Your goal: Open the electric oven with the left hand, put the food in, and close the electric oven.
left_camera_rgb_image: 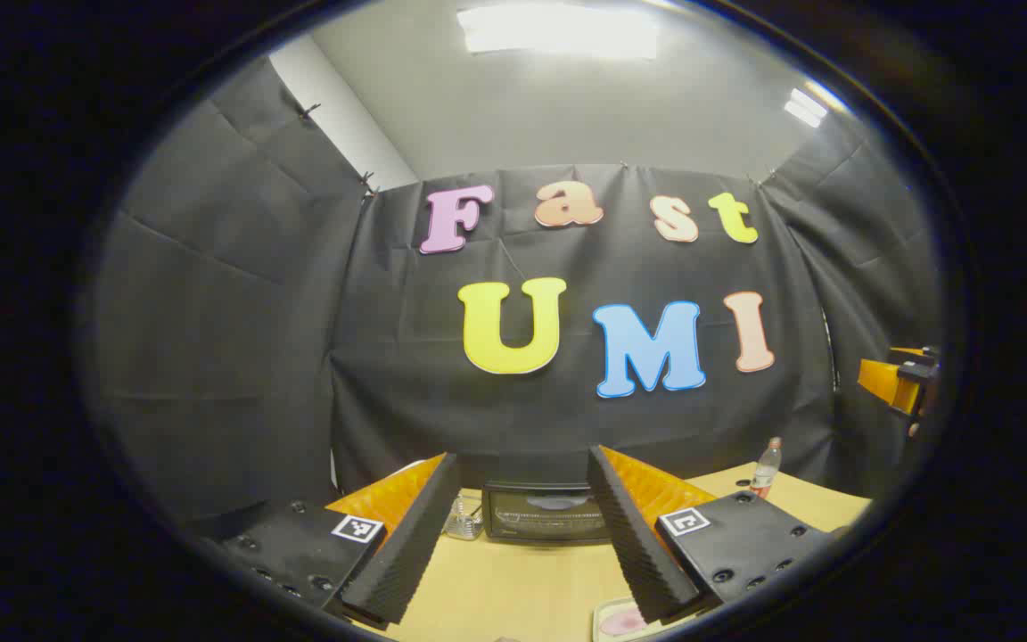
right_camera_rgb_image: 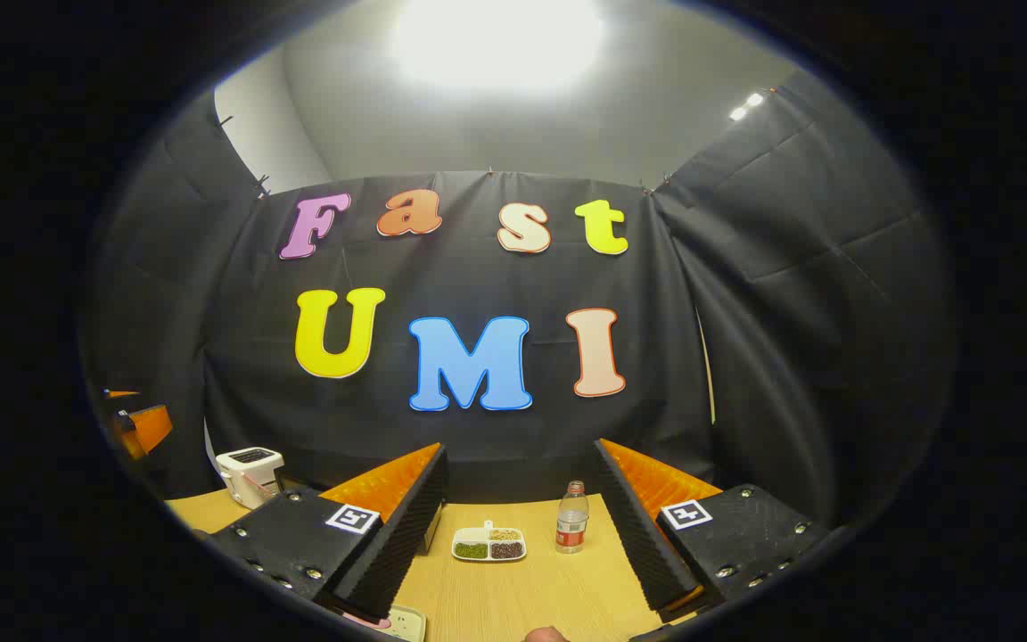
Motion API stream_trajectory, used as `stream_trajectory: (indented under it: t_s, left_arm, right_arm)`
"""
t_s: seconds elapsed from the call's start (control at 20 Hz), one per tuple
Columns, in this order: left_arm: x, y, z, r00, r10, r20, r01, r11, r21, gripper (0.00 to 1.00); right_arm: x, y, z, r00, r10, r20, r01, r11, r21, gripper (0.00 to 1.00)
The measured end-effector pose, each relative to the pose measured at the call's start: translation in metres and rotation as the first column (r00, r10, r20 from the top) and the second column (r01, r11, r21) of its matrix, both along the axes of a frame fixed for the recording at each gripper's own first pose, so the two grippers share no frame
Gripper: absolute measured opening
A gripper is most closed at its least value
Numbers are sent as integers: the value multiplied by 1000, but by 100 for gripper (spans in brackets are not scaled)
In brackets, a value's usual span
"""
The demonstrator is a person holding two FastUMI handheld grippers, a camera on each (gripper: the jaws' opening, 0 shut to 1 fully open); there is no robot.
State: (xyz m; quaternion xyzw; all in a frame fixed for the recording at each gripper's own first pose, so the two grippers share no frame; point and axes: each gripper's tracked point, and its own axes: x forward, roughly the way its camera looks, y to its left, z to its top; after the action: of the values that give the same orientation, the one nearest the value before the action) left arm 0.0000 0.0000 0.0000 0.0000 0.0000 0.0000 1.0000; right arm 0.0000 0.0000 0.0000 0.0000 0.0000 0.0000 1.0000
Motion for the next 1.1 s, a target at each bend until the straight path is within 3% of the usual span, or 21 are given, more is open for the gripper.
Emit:
stream_trajectory:
  t_s: [0.6,0.9,1.1]
  left_arm:
    - [-2,-29,2,1000,-18,6,18,1000,16,98]
    - [2,-34,1,999,45,15,-45,998,40,100]
    - [25,-37,-2,999,41,5,-42,998,49,100]
  right_arm:
    - [-6,-17,-5,1000,16,12,-16,1000,6,99]
    - [0,-7,-26,992,123,2,-123,992,-11,99]
    - [5,0,-33,987,159,-14,-159,987,6,99]
